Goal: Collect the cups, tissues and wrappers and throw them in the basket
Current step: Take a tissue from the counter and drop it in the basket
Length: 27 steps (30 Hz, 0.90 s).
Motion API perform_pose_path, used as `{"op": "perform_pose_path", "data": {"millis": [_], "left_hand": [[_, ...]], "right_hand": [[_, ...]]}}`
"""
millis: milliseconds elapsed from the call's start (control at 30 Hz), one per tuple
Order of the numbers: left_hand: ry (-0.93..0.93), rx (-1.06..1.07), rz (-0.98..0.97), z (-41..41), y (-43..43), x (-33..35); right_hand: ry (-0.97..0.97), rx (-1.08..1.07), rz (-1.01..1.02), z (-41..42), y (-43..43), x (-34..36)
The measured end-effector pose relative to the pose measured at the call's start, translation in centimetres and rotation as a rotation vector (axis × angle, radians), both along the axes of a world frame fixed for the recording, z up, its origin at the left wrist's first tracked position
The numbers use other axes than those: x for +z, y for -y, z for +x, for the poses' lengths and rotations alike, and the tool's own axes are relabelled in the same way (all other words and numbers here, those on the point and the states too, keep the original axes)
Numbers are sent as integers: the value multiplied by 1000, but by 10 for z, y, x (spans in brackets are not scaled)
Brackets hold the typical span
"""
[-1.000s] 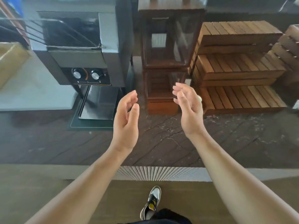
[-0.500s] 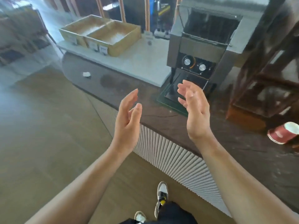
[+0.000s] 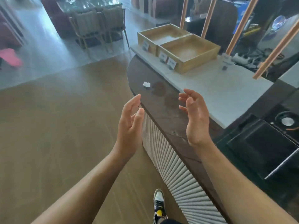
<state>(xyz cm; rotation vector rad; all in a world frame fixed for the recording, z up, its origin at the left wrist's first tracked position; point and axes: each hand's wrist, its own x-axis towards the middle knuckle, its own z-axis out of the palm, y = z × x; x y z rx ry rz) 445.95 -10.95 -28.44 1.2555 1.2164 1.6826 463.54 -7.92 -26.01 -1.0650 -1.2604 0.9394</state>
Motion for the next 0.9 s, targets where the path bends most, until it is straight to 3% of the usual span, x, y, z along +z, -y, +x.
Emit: {"op": "perform_pose_path", "data": {"millis": [467, 900], "left_hand": [[-43, 176, -66, -46, -137, -12], [36, 4, -144, -131, -253, -32]], "right_hand": [[18, 119, -54, -50, -168, -21], [50, -31, -97, -134, -257, -41]]}}
